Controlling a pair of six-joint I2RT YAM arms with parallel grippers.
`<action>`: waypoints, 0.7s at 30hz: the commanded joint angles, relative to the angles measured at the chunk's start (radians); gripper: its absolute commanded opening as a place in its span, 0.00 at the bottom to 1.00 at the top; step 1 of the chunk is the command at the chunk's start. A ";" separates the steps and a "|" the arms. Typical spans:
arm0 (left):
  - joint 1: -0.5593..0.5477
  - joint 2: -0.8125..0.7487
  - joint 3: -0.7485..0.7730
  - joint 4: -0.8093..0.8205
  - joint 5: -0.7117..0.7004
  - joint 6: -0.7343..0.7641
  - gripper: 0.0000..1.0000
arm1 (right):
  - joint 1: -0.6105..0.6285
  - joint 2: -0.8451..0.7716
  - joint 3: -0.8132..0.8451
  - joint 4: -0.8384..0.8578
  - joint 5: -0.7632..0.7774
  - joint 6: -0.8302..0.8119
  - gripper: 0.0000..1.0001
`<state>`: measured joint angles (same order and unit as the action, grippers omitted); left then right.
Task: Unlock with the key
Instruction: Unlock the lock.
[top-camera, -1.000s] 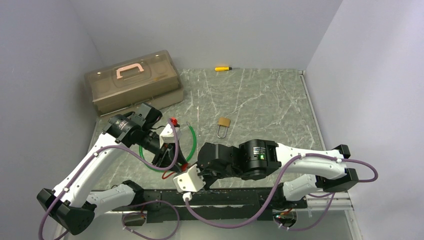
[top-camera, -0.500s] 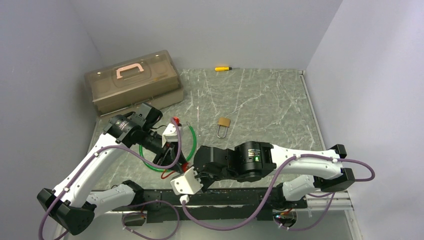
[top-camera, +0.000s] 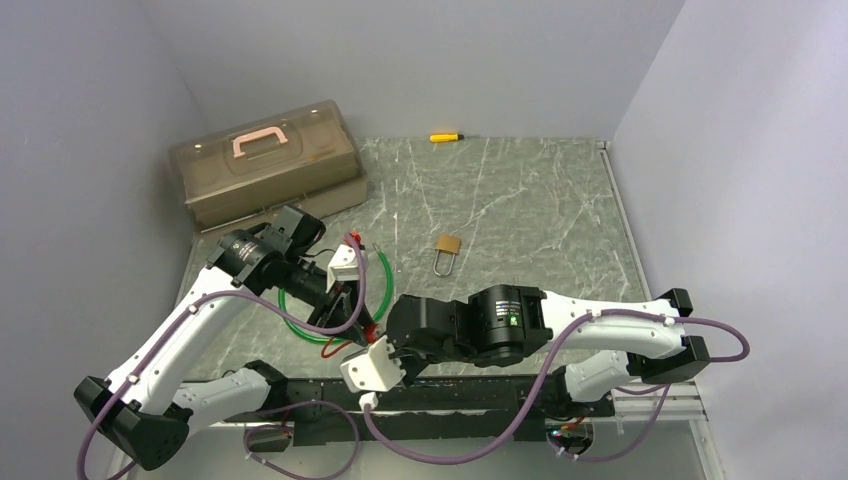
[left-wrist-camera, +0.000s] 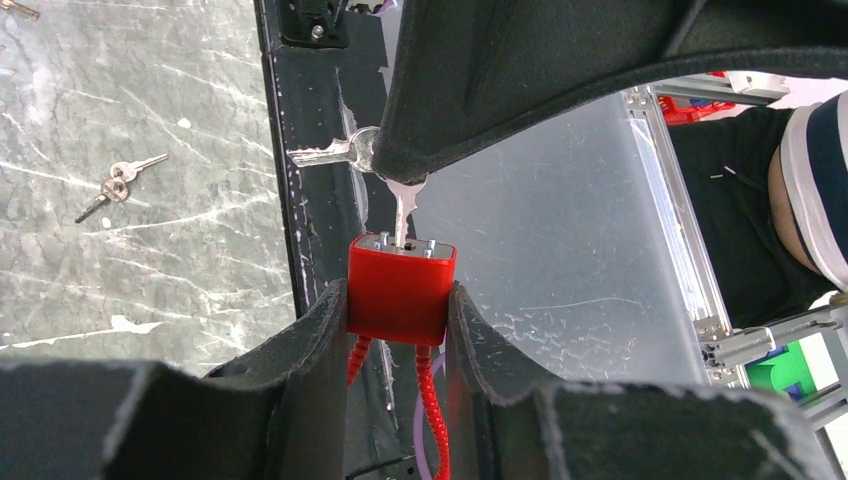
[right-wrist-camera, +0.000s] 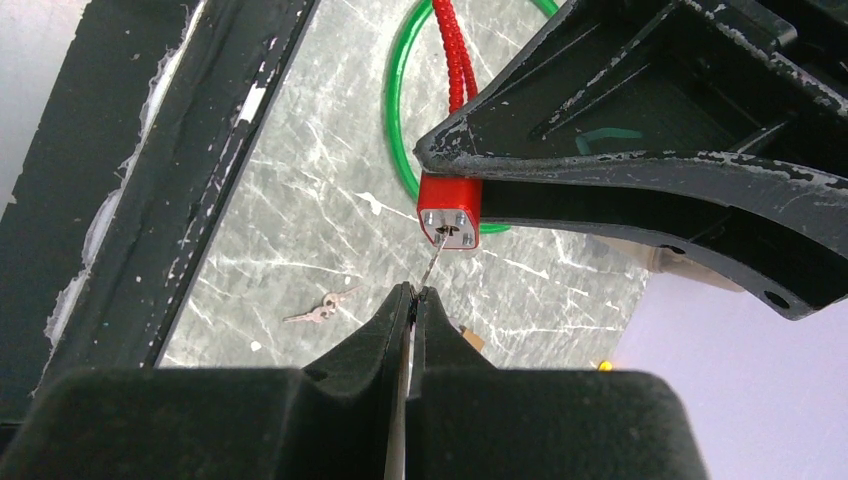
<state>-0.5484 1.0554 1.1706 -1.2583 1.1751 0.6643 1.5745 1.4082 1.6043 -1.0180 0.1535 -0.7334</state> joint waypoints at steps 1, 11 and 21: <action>0.003 -0.006 0.005 0.070 0.016 -0.017 0.00 | 0.021 0.004 0.033 0.070 -0.008 -0.008 0.00; 0.009 -0.007 0.004 0.079 0.020 -0.029 0.00 | 0.033 0.001 0.017 0.110 -0.016 -0.020 0.00; 0.020 -0.028 0.021 -0.014 0.108 0.079 0.00 | 0.031 -0.018 -0.026 0.113 0.000 -0.012 0.00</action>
<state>-0.5365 1.0554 1.1656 -1.2419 1.1587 0.6540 1.5970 1.4078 1.5967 -0.9638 0.1555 -0.7452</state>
